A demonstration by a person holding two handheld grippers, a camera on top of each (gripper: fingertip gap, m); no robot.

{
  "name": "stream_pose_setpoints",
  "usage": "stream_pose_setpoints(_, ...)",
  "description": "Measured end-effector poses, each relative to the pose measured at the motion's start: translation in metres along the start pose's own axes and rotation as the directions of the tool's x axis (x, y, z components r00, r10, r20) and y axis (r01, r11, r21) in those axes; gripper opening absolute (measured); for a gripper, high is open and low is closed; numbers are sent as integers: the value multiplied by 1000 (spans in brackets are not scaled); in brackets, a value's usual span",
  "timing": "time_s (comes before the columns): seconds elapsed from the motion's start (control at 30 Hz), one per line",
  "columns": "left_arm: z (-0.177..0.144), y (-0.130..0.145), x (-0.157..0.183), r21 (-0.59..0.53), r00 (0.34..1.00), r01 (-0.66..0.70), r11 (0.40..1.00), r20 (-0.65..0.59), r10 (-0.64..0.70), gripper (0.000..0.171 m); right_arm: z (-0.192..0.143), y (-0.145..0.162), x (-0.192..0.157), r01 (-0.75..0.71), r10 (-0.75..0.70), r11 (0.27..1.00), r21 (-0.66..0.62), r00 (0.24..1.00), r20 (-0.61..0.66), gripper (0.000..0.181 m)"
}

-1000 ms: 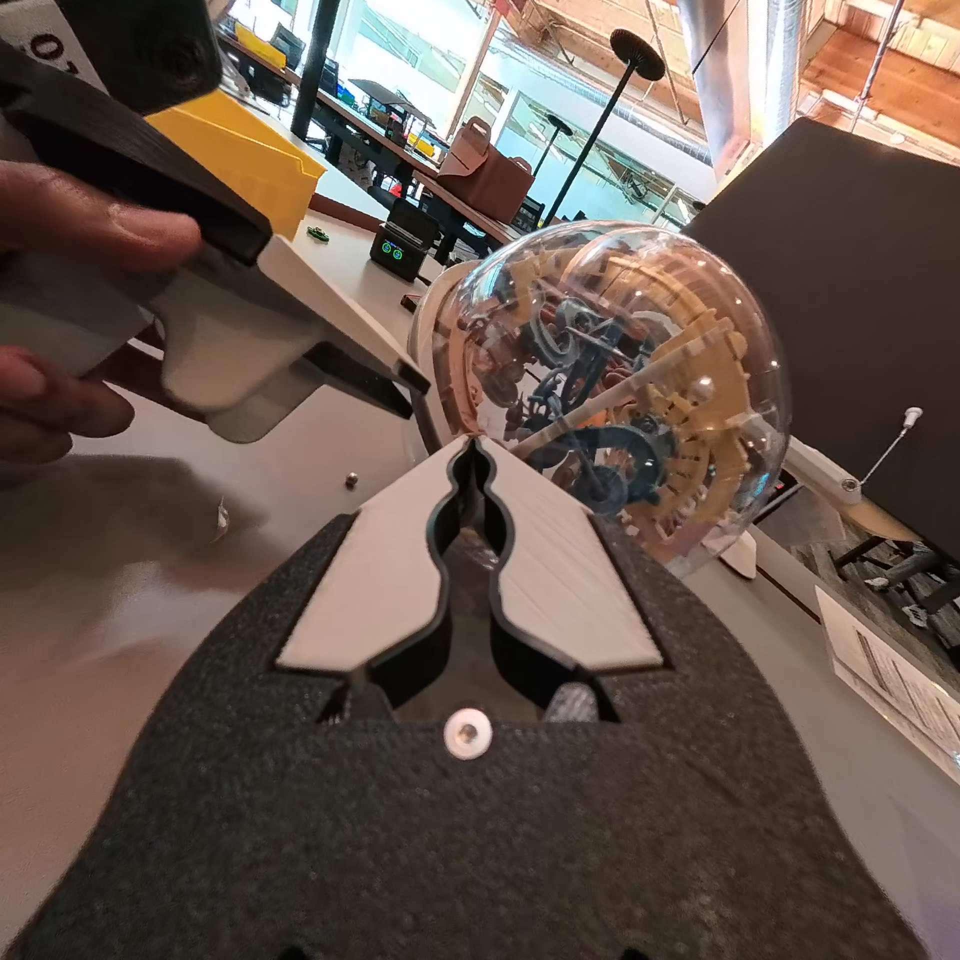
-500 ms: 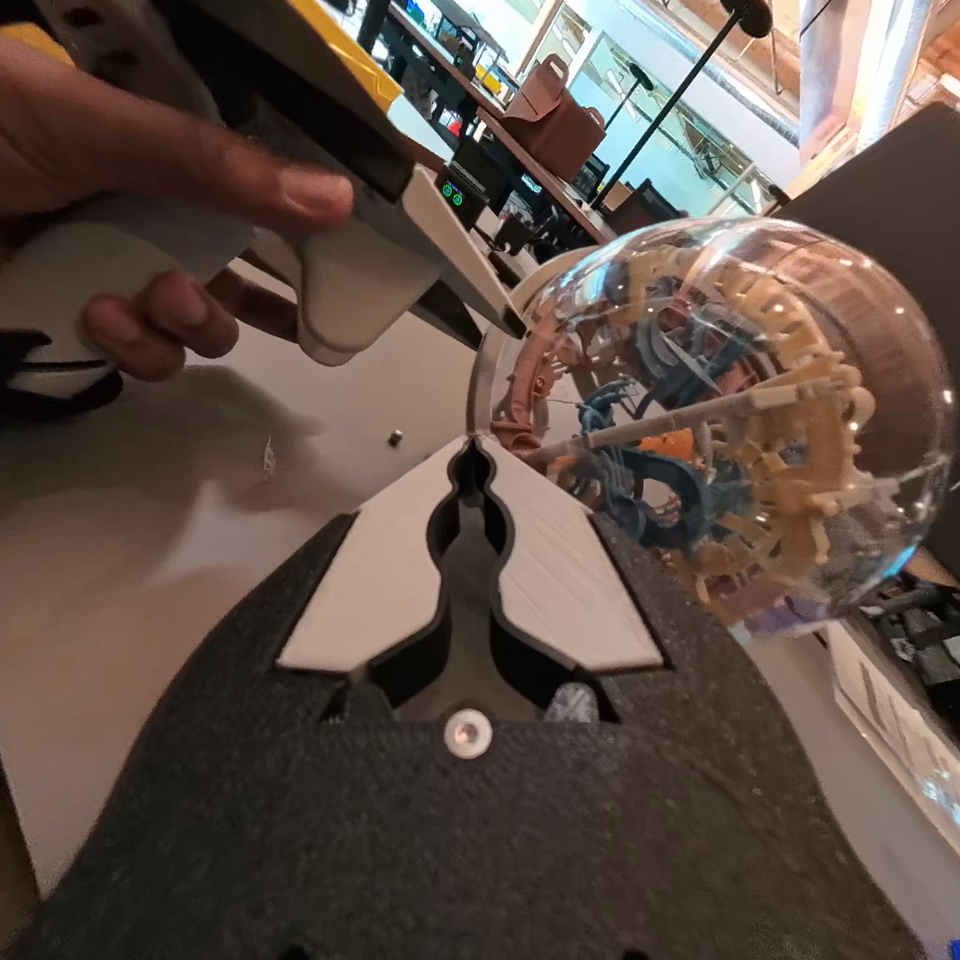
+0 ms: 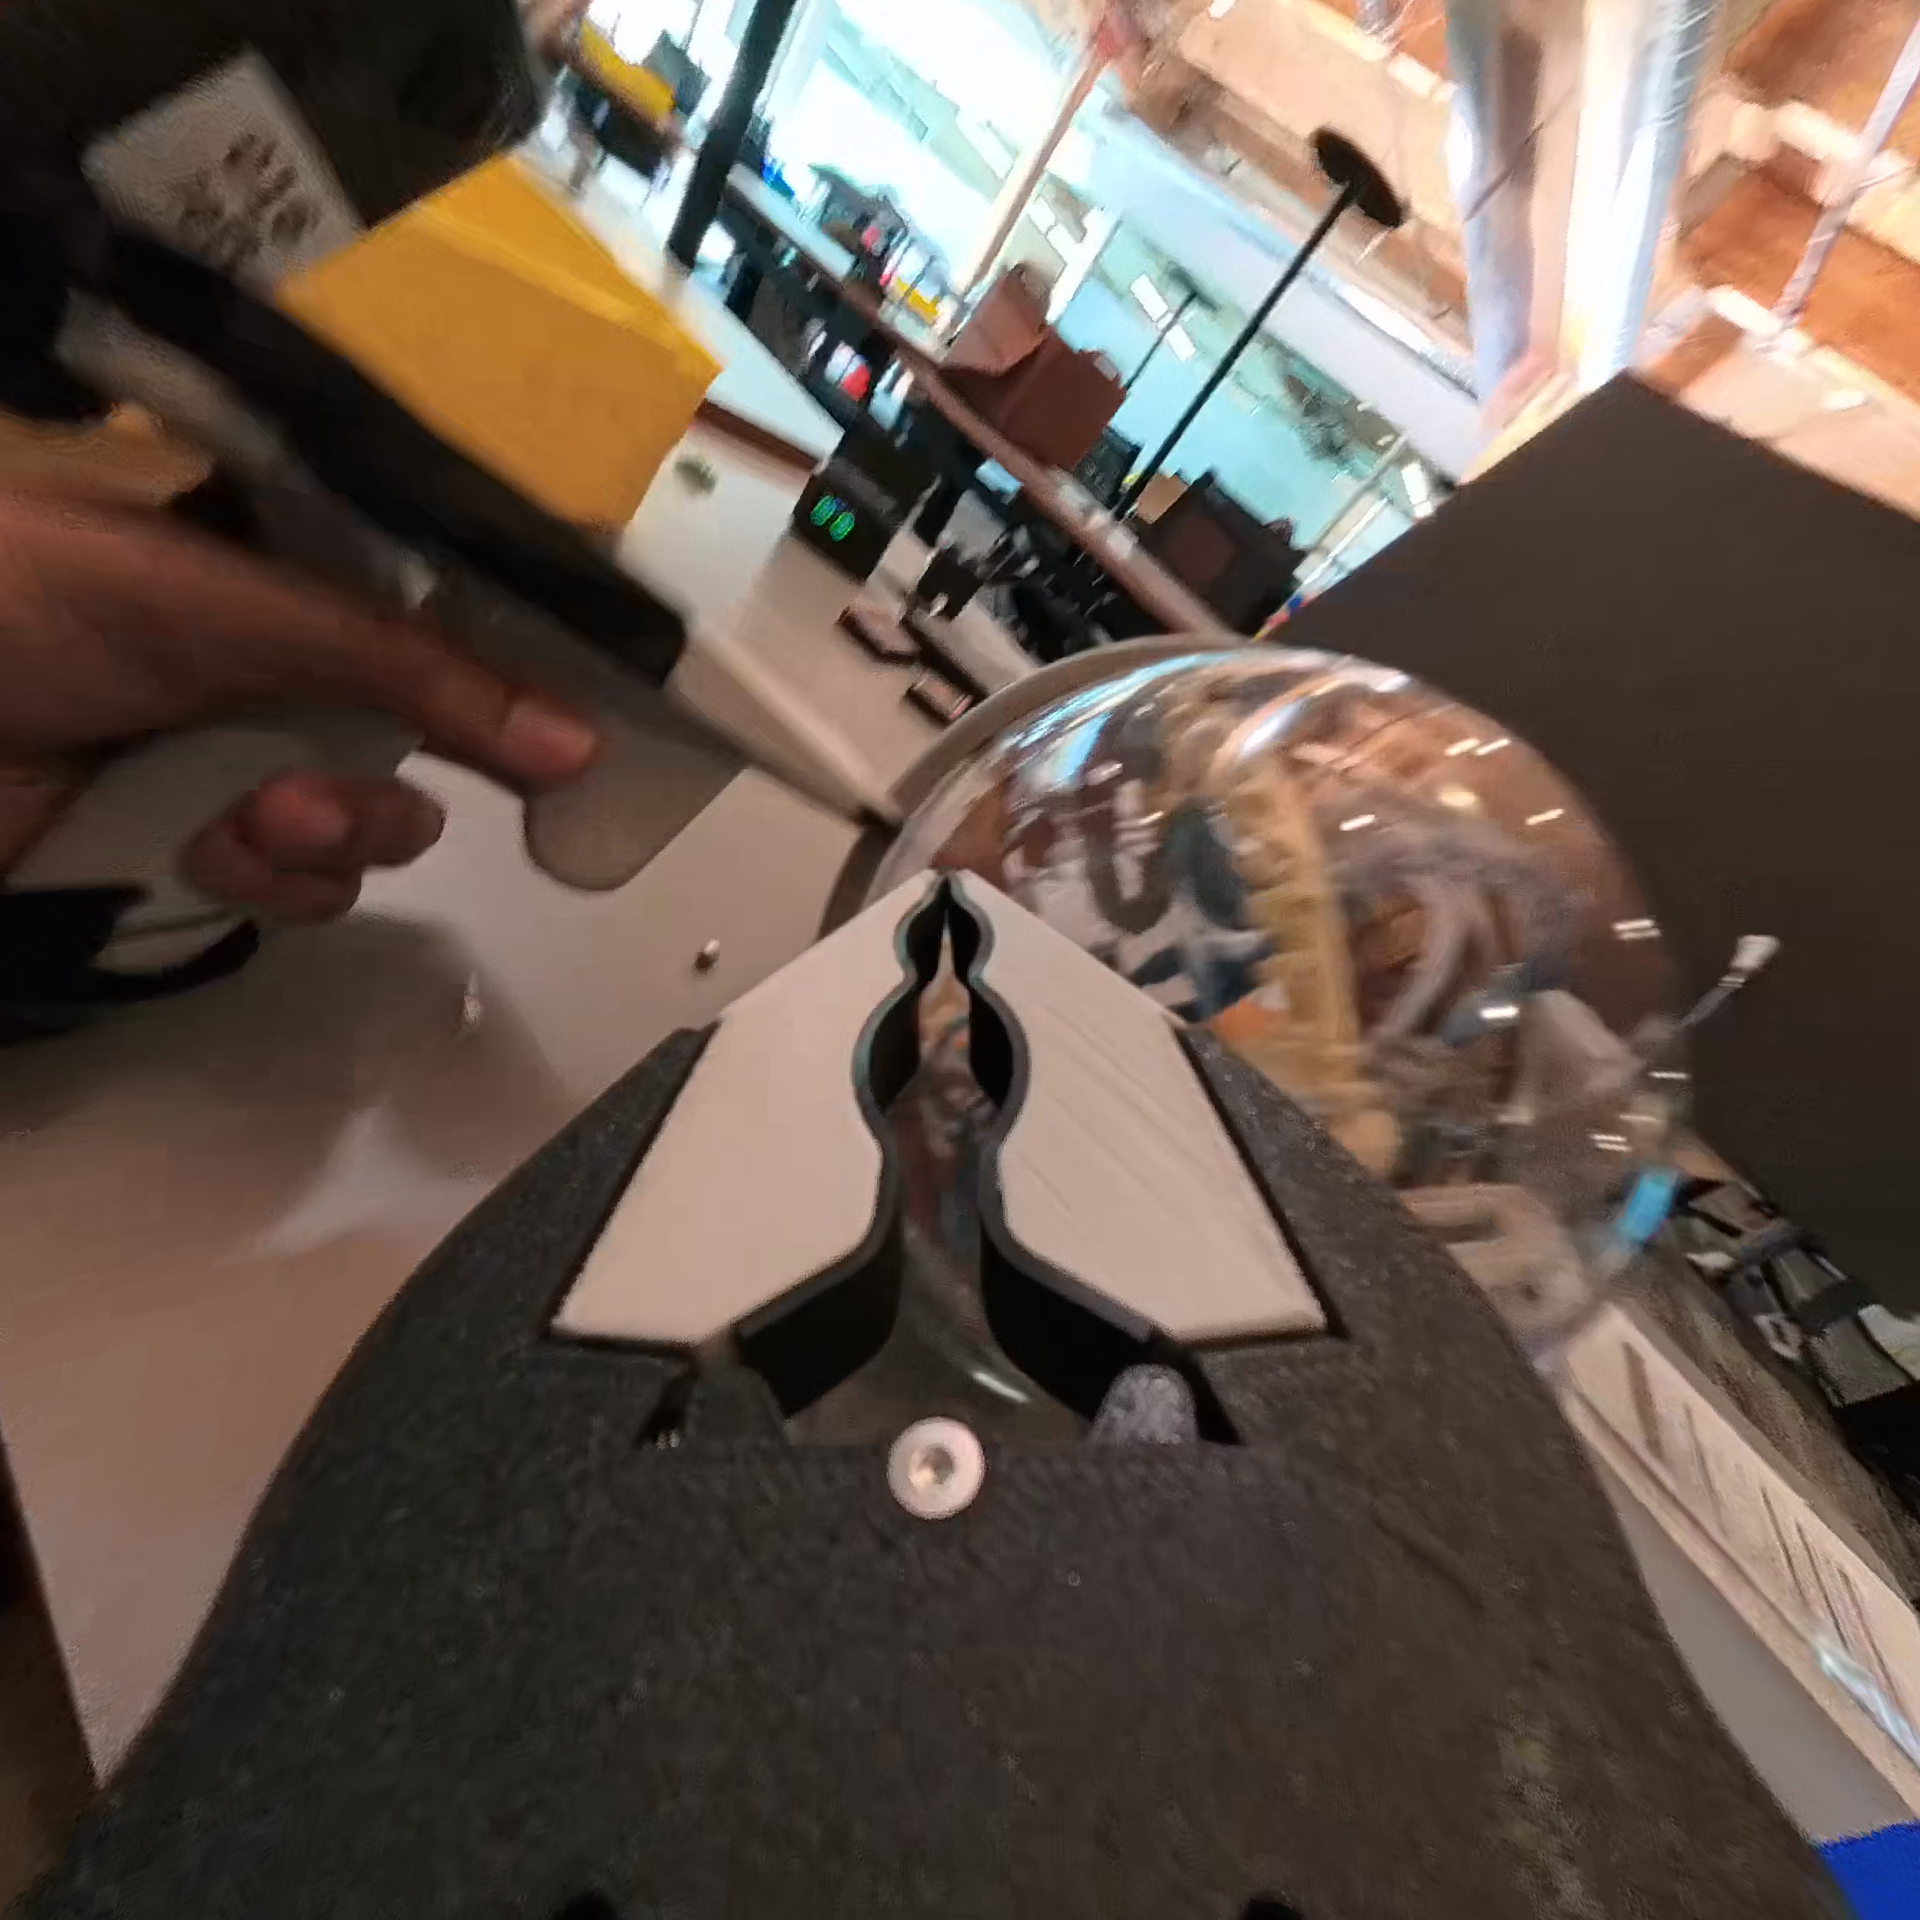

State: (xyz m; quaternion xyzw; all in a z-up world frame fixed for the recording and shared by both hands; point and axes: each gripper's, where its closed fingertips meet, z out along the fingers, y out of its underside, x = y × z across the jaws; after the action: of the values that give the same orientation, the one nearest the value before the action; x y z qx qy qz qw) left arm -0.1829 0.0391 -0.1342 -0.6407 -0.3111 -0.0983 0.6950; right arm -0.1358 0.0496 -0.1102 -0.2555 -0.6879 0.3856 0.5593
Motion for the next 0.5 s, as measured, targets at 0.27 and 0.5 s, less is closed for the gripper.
stream_pose_setpoints(0.27,0,3,21,-55,959,-285,957,-14,284,7,-50,-8,108,-256,280,958,128,930,-238,29)
stream_pose_setpoints(0.5,-8,10,29,-100,908,-418,903,-74,412,8,-51,8,107,-539,550,828,151,834,-41,44)
